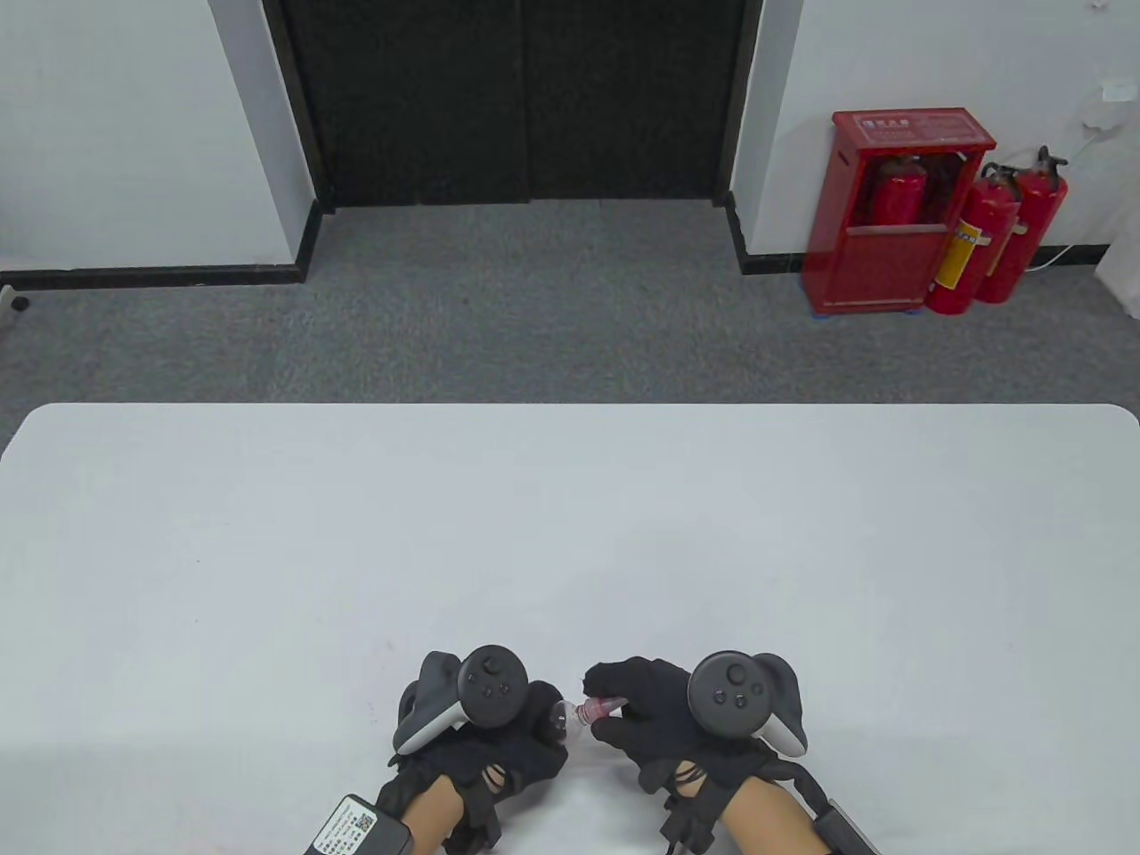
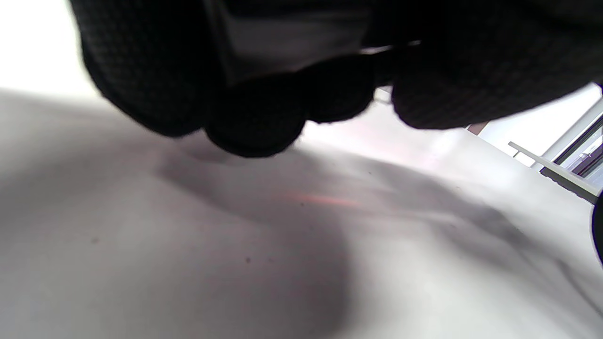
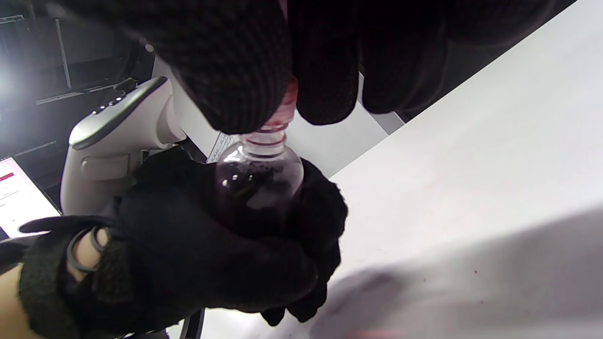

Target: Close soy sauce bottle by twisting cap

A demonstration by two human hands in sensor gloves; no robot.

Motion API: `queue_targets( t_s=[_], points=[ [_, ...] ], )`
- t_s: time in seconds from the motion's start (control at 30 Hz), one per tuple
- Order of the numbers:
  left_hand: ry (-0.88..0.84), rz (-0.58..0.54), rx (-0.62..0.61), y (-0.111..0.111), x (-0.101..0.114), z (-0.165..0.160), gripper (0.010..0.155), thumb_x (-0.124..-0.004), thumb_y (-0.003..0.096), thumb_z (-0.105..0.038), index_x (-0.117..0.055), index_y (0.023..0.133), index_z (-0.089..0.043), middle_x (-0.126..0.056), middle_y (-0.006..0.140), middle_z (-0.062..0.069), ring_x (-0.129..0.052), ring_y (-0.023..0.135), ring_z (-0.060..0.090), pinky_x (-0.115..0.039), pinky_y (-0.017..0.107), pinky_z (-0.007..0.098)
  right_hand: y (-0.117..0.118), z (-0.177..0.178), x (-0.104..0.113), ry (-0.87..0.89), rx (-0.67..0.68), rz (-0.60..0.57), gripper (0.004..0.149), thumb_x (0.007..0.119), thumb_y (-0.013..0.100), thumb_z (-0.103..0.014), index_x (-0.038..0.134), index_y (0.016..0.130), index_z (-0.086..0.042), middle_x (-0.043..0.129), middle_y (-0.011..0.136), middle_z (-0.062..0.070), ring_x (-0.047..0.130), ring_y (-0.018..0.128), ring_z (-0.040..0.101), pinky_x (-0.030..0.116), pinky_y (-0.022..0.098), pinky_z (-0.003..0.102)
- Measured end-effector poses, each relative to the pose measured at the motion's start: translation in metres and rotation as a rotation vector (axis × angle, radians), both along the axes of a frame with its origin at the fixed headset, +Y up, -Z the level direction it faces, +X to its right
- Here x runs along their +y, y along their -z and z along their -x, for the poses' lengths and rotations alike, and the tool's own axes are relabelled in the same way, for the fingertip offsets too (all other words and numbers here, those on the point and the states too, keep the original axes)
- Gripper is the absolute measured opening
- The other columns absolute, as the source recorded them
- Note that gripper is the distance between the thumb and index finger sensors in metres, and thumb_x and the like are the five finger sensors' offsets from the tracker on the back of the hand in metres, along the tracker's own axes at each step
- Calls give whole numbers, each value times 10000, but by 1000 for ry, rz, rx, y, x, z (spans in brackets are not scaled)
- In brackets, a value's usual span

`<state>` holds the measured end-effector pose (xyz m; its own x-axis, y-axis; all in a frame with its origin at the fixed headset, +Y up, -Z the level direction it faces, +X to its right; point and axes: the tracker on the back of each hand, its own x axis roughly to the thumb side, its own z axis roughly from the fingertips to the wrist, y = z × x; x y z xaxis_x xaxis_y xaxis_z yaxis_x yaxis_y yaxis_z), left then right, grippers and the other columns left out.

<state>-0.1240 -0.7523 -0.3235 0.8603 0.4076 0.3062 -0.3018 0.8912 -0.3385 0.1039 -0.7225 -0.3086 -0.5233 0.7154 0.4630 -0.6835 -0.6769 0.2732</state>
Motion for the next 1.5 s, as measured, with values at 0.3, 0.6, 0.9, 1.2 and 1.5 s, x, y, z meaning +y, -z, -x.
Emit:
queue_targets(
  t_s=[0.3, 0.6, 0.9, 1.2, 1.5],
  points=[
    [-18, 8, 0, 0, -1, 0, 495, -967, 399, -582, -798, 841, -438, -956, 763, -184, -1110, 611, 127, -924, 414, 380, -1, 3, -1, -16, 8, -11, 584, 940, 357, -322, 761, 903, -220, 929, 848, 78, 936, 533, 378, 764, 367, 554],
    [-30, 17, -10, 0, -1, 1, 496, -965, 398, -584, -797, 841, -438, -956, 763, -184, -1109, 613, 127, -924, 415, 381, -4, 5, 2, -16, 18, -59, 592, 966, 336, -279, 773, 893, -226, 928, 860, 83, 939, 533, 379, 765, 367, 559],
    [-64, 34, -33, 0, -2, 1, 498, -964, 397, -587, -796, 842, -439, -955, 766, -184, -1108, 615, 129, -922, 418, 382, -4, 5, 4, -33, 47, -103, 587, 964, 336, -306, 788, 888, -211, 949, 843, 84, 948, 522, 380, 768, 361, 560],
    [-55, 17, -34, 0, -1, 1, 501, -964, 395, -588, -796, 843, -439, -955, 766, -184, -1107, 617, 130, -921, 420, 382, -1, 2, 1, -39, 12, -54, 587, 905, 348, -446, 816, 867, -188, 971, 786, 93, 943, 510, 389, 760, 351, 562],
    [-50, 7, -45, -1, -1, 0, 500, -963, 396, -590, -795, 843, -440, -954, 767, -184, -1106, 619, 130, -921, 419, 382, -2, 1, 3, -61, -24, -54, 589, 861, 332, -516, 879, 797, -154, 1010, 717, 113, 950, 477, 406, 758, 332, 574]
  ],
)
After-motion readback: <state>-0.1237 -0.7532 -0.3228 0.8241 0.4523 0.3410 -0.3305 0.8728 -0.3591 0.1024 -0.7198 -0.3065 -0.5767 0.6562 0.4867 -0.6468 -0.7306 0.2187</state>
